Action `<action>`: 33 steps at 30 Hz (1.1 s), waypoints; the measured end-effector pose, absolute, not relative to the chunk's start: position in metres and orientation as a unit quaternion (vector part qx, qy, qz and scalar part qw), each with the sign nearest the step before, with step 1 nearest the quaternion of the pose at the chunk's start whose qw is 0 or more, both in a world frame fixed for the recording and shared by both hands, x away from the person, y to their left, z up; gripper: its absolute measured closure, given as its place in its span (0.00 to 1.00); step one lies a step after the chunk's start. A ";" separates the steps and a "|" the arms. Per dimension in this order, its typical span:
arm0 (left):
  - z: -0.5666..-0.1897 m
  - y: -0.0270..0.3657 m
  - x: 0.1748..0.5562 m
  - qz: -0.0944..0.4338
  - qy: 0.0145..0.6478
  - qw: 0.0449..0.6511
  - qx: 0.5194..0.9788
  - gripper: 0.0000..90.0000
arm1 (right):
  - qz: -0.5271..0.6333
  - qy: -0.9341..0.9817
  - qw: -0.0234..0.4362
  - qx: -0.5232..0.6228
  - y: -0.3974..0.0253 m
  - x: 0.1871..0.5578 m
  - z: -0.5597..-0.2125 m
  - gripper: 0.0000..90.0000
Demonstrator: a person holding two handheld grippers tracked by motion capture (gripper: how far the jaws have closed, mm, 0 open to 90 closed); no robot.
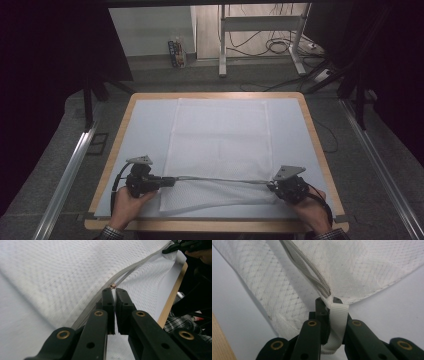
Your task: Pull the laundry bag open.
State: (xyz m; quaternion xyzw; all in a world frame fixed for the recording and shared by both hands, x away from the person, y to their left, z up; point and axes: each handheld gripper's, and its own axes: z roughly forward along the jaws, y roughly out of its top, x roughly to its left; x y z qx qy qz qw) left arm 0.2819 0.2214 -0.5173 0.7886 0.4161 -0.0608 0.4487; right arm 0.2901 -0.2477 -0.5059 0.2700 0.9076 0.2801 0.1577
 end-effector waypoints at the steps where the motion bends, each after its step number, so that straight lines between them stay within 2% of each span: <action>1: -0.517 0.221 0.282 -0.061 0.416 0.449 0.789 0.97 | 0.280 0.908 0.157 0.270 -0.248 0.290 -0.506 0.94; 19: -0.524 0.236 0.278 -0.060 0.435 0.426 0.791 0.97 | 0.280 0.906 0.151 0.278 -0.252 0.290 -0.506 0.94; 33: -0.522 0.251 0.275 -0.028 0.462 0.411 0.785 0.97 | 0.282 0.902 0.145 0.292 -0.261 0.287 -0.505 0.95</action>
